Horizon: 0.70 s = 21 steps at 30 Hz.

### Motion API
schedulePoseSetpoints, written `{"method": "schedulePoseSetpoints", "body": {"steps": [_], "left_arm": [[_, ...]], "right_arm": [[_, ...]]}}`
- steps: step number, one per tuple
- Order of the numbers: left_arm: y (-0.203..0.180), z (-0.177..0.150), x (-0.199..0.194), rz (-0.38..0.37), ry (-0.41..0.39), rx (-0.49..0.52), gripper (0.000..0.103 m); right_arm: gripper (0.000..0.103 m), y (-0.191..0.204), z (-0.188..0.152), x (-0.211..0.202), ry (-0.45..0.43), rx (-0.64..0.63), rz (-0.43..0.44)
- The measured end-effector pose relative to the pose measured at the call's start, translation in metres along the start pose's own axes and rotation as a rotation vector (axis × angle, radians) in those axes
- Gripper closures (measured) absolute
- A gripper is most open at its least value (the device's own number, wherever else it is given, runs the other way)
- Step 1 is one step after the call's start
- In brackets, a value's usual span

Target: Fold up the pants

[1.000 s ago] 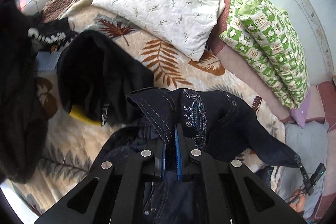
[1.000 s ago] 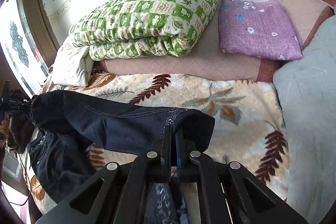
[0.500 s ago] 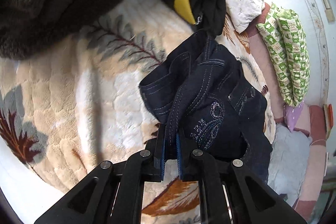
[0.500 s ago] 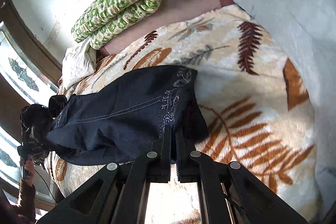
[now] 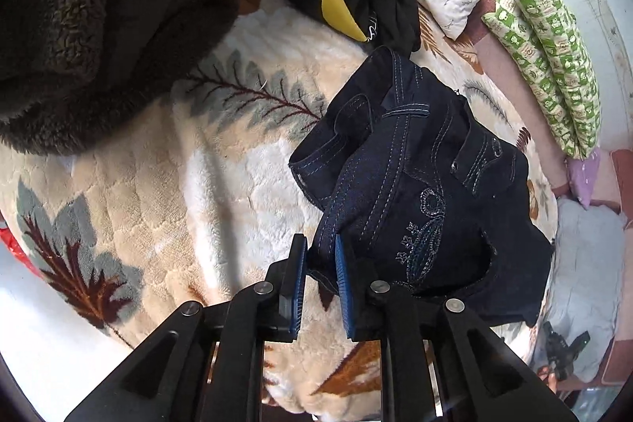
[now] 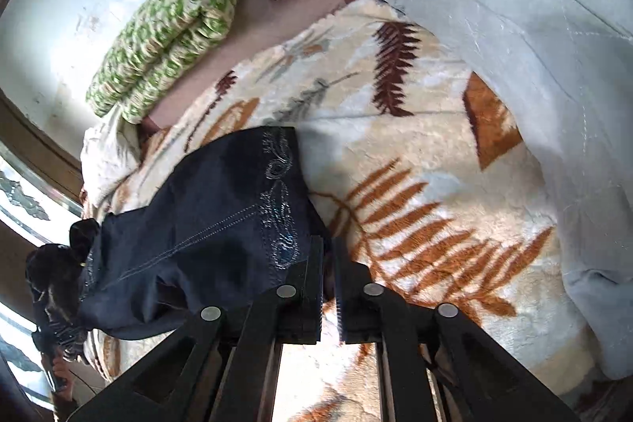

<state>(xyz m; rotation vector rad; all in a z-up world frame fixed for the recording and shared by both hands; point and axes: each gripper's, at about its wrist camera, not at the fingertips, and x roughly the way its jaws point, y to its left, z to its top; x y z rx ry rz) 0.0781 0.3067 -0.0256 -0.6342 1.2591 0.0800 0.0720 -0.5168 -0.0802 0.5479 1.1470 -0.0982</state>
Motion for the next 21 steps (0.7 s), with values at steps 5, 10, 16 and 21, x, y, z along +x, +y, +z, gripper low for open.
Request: {"method": "schedulePoseSetpoints", "body": {"steps": [5, 10, 16, 21], "left_arm": [[0.003, -0.002, -0.043, 0.079, -0.132, -0.001, 0.064], [-0.037, 0.026, -0.067, 0.107, -0.234, 0.094, 0.016], [-0.101, 0.087, 0.015, 0.153, -0.009, 0.182, 0.016], [-0.103, 0.117, 0.069, -0.003, 0.145, 0.045, 0.017]], "right_arm": [[0.094, -0.008, -0.003, -0.018, -0.025, 0.029, 0.009], [0.075, 0.015, 0.009, -0.022, -0.028, 0.001, 0.015], [0.07, 0.059, 0.02, 0.003, -0.005, -0.017, 0.053], [0.07, 0.086, 0.017, 0.019, 0.037, -0.075, 0.068]]}}
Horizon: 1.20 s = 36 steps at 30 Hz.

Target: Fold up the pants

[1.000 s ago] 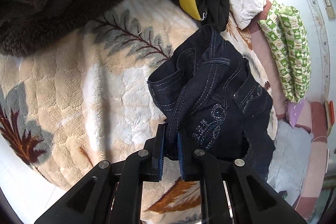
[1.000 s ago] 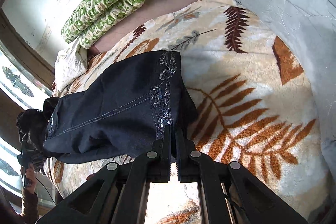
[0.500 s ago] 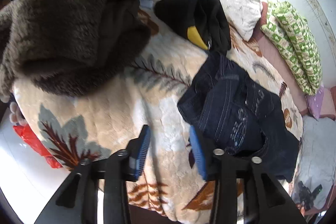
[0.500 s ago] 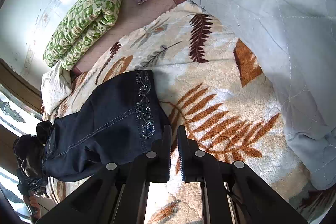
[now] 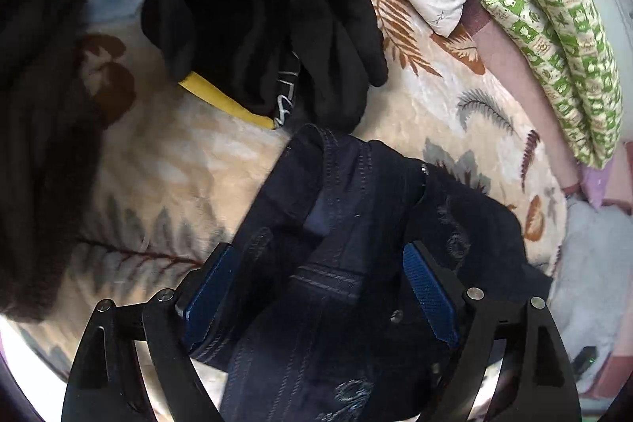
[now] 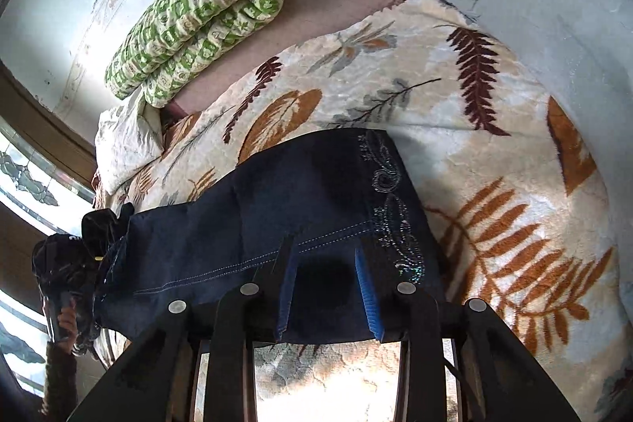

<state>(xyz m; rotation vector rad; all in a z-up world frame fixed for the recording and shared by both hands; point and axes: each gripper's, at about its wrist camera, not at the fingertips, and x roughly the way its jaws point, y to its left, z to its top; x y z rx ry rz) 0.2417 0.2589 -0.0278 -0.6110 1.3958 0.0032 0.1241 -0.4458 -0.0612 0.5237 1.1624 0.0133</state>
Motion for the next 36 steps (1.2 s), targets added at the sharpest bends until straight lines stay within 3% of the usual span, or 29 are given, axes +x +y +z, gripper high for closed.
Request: {"method": "schedulePoseSetpoints", "body": {"steps": [2, 6, 8, 10, 12, 16, 21, 22, 23, 24, 27, 29, 32, 34, 36], "left_arm": [[0.0, 0.007, 0.014, -0.083, 0.053, -0.031, 0.016], [-0.01, 0.011, 0.034, -0.096, 0.086, 0.008, 0.018], [-0.011, 0.013, 0.04, -0.103, 0.061, 0.015, 0.033], [-0.013, 0.012, 0.039, -0.117, 0.038, 0.002, 0.057], [-0.009, 0.012, 0.039, -0.135, 0.011, -0.025, 0.071], [0.003, 0.003, 0.037, -0.138, -0.023, -0.061, 0.075], [0.011, -0.013, 0.015, -0.114, -0.054, -0.052, 0.079], [0.013, -0.016, 0.01, -0.117, -0.061, -0.06, 0.081], [0.015, -0.018, 0.005, -0.123, -0.071, -0.066, 0.082], [0.015, -0.021, -0.002, -0.128, -0.087, -0.064, 0.086], [0.016, -0.037, -0.027, -0.128, -0.165, -0.029, 0.087], [0.02, -0.051, -0.033, -0.07, -0.195, -0.014, 0.087], [0.03, -0.059, -0.009, 0.05, -0.132, -0.024, 0.085], [0.039, -0.063, 0.004, 0.022, -0.068, -0.054, 0.083], [0.042, -0.066, -0.007, -0.021, -0.086, -0.071, 0.076]], "right_arm": [[0.07, 0.004, 0.001, 0.004, 0.01, -0.016, -0.001], [0.066, 0.002, 0.008, 0.01, 0.008, -0.005, -0.025], [0.065, -0.004, 0.013, 0.012, 0.003, 0.023, -0.04], [0.061, -0.01, 0.02, 0.015, -0.01, 0.047, -0.057], [0.052, -0.016, 0.029, 0.021, -0.022, 0.073, -0.085], [0.048, -0.027, 0.049, 0.042, -0.031, 0.139, -0.105], [0.045, -0.032, 0.062, 0.082, 0.018, 0.19, -0.139], [0.049, -0.028, 0.062, 0.089, 0.029, 0.172, -0.139], [0.08, -0.019, 0.062, 0.093, 0.028, 0.118, -0.145], [0.1, -0.008, 0.062, 0.095, 0.023, 0.049, -0.142], [0.103, 0.016, 0.065, 0.071, -0.07, -0.048, -0.094], [0.103, 0.014, 0.064, 0.053, -0.117, -0.033, -0.032], [0.103, -0.007, 0.059, 0.063, -0.047, -0.017, -0.133], [0.103, -0.019, 0.055, 0.072, 0.001, -0.018, -0.227], [0.097, -0.016, 0.054, 0.067, -0.006, -0.007, -0.179]]}}
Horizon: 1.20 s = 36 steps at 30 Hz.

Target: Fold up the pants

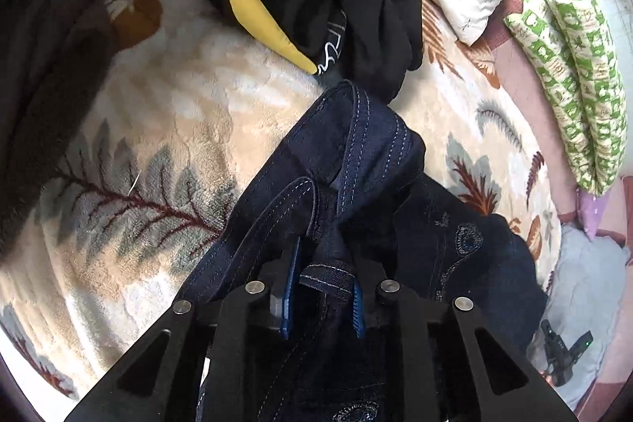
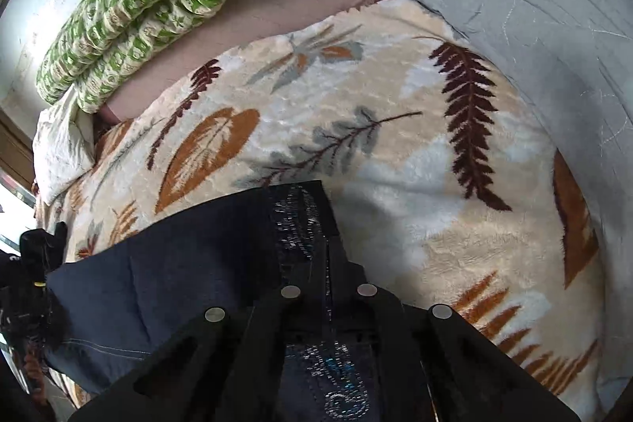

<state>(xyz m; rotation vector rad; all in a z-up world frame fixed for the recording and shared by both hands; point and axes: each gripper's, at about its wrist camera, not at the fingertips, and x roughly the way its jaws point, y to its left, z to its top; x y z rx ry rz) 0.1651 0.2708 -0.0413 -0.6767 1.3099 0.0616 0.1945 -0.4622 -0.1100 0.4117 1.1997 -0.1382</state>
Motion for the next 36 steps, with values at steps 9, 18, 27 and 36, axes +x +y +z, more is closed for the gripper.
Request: {"method": "schedulePoseSetpoints", "body": {"steps": [9, 18, 27, 36], "left_arm": [[-0.031, 0.011, -0.063, -0.02, -0.077, 0.144, 0.021], [-0.089, 0.043, -0.023, 0.13, 0.079, 0.322, 0.018], [-0.092, 0.045, 0.012, 0.197, 0.14, 0.38, 0.02], [-0.092, 0.04, 0.027, 0.192, 0.128, 0.398, 0.021]], "right_arm": [[0.081, 0.177, 0.02, 0.005, 0.073, -0.3, 0.294], [0.072, 0.35, -0.024, 0.108, 0.32, -0.577, 0.343], [0.051, 0.377, -0.079, 0.108, 0.402, -0.825, 0.418], [0.032, 0.385, -0.063, 0.123, 0.424, -0.812, 0.381]]}}
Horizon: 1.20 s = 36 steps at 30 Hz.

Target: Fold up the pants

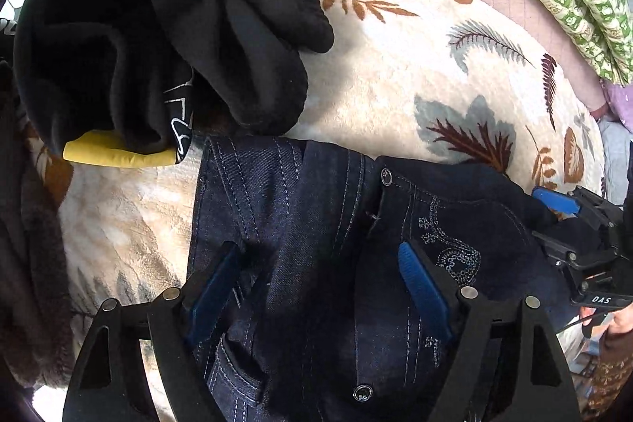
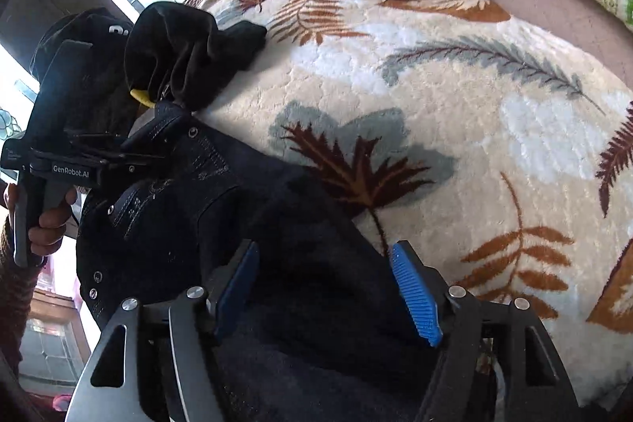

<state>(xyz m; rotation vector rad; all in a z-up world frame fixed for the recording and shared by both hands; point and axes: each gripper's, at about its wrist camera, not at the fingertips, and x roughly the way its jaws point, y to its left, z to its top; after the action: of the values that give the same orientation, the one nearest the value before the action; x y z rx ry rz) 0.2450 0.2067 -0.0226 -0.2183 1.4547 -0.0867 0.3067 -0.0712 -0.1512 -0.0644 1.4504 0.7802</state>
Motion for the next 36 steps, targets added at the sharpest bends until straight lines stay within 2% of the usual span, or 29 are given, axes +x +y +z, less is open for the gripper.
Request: {"method": "schedulePoseSetpoints", "body": {"steps": [2, 3, 4, 5, 6, 7, 9, 11, 14, 16, 21, 23, 25, 26, 27, 29, 30, 31, 33, 36], "left_arm": [[-0.003, -0.004, 0.0, 0.016, -0.008, 0.011, 0.022], [-0.005, -0.006, -0.001, 0.032, -0.021, 0.015, 0.03], [-0.006, -0.007, -0.001, 0.054, -0.033, 0.011, 0.046], [-0.007, -0.008, -0.001, 0.066, -0.037, 0.005, 0.052], [-0.008, -0.009, -0.001, 0.079, -0.042, -0.004, 0.059], [-0.008, -0.01, -0.003, 0.094, -0.055, -0.013, 0.07], [-0.008, -0.013, -0.011, 0.09, -0.089, -0.022, 0.082], [-0.007, -0.017, -0.028, 0.085, -0.156, -0.04, 0.083], [-0.005, -0.02, -0.039, 0.133, -0.244, -0.054, 0.083], [-0.006, -0.02, -0.033, 0.143, -0.236, -0.054, 0.083], [-0.007, -0.014, 0.0, 0.179, -0.16, -0.042, 0.082], [-0.005, -0.015, -0.007, 0.146, -0.171, -0.049, 0.082], [0.002, -0.017, -0.026, 0.056, -0.184, -0.069, 0.081], [0.007, -0.021, -0.041, 0.008, -0.204, -0.081, 0.08], [0.011, -0.025, -0.054, -0.022, -0.221, -0.082, 0.072], [0.02, -0.041, -0.083, -0.041, -0.276, -0.083, 0.052], [0.021, -0.049, -0.094, -0.039, -0.297, -0.072, 0.038], [0.022, -0.06, -0.103, -0.03, -0.316, -0.061, 0.031], [0.023, -0.087, -0.112, -0.02, -0.33, -0.027, 0.026], [0.024, -0.119, -0.105, -0.041, -0.288, -0.007, 0.026]], "right_arm": [[0.033, 0.008, -0.003, 0.007, 0.035, -0.054, -0.037], [0.04, 0.013, -0.006, 0.008, 0.036, -0.095, -0.052], [0.051, 0.018, -0.008, 0.008, 0.026, -0.132, -0.081], [0.082, 0.021, -0.009, 0.009, 0.025, -0.158, -0.106], [0.1, 0.022, -0.01, 0.01, 0.032, -0.166, -0.119], [0.1, 0.021, -0.01, 0.009, 0.029, -0.161, -0.131], [0.1, 0.021, -0.007, 0.002, 0.001, -0.163, -0.154], [0.1, 0.017, 0.001, -0.016, -0.074, -0.142, -0.164], [0.1, 0.002, 0.016, -0.034, -0.165, -0.065, -0.124], [0.1, -0.007, 0.021, -0.026, -0.164, -0.036, -0.136], [0.097, -0.014, 0.02, 0.024, -0.083, 0.02, -0.175], [0.092, -0.014, 0.017, 0.025, -0.092, 0.038, -0.179], [0.088, -0.014, 0.018, 0.01, -0.124, 0.087, -0.149], [0.085, -0.016, 0.013, -0.003, -0.154, 0.114, -0.12], [0.08, -0.017, 0.007, -0.022, -0.195, 0.138, -0.091], [0.073, -0.016, -0.014, -0.062, -0.273, 0.183, -0.046], [0.068, -0.019, -0.031, -0.085, -0.312, 0.204, -0.029], [0.066, -0.024, -0.05, -0.106, -0.346, 0.229, -0.02], [0.061, -0.037, -0.097, -0.149, -0.401, 0.292, -0.038], [0.056, -0.071, -0.181, -0.205, -0.433, 0.433, -0.174]]}}
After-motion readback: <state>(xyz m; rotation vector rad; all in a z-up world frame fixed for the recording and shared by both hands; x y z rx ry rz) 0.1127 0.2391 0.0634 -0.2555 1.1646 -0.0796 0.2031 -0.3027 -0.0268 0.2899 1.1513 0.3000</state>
